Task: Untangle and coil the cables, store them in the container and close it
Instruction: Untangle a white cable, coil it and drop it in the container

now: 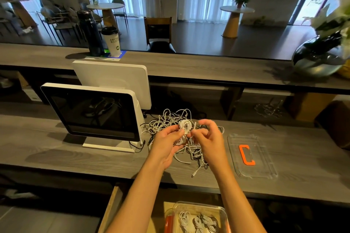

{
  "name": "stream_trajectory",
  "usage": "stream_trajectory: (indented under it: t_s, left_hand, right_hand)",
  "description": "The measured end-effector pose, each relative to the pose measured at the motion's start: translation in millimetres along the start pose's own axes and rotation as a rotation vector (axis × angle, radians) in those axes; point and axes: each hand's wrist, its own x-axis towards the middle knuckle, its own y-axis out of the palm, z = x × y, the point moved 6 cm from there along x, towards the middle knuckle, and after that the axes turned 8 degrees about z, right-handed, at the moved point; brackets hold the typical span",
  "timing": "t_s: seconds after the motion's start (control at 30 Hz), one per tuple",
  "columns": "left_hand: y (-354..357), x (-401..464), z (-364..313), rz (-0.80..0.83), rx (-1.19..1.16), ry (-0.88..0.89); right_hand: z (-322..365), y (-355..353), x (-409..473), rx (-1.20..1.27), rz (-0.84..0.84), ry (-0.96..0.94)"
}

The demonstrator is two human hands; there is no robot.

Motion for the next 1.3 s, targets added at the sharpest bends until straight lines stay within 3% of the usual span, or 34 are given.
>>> stream_trajectory:
  t_s: [0.17, 0.5, 0.77, 1.1, 1.3]
  left_hand:
    - [-1, -3, -2, 0.004, 0.007, -0.001]
    - [4, -9, -6, 0.09, 0.156, 0.03]
    - [2, -10, -16, 0.098, 0.277, 0.1]
    - [5, -12, -10, 0.12, 0.113, 0.017]
    - [2, -10, -8, 0.1, 0.09, 0.008]
  right_hand:
    - [5, -3, 1, -0.217, -0.08, -0.01]
    - [11, -4, -7, -0.372, -0.231, 0.062]
    - [18, -4, -13, -0.191, -0.23, 0.04]
    - [17, 3, -8, -0.195, -0.19, 0.113]
    - [25, 5, -10, -0.266, -0.223, 0.003]
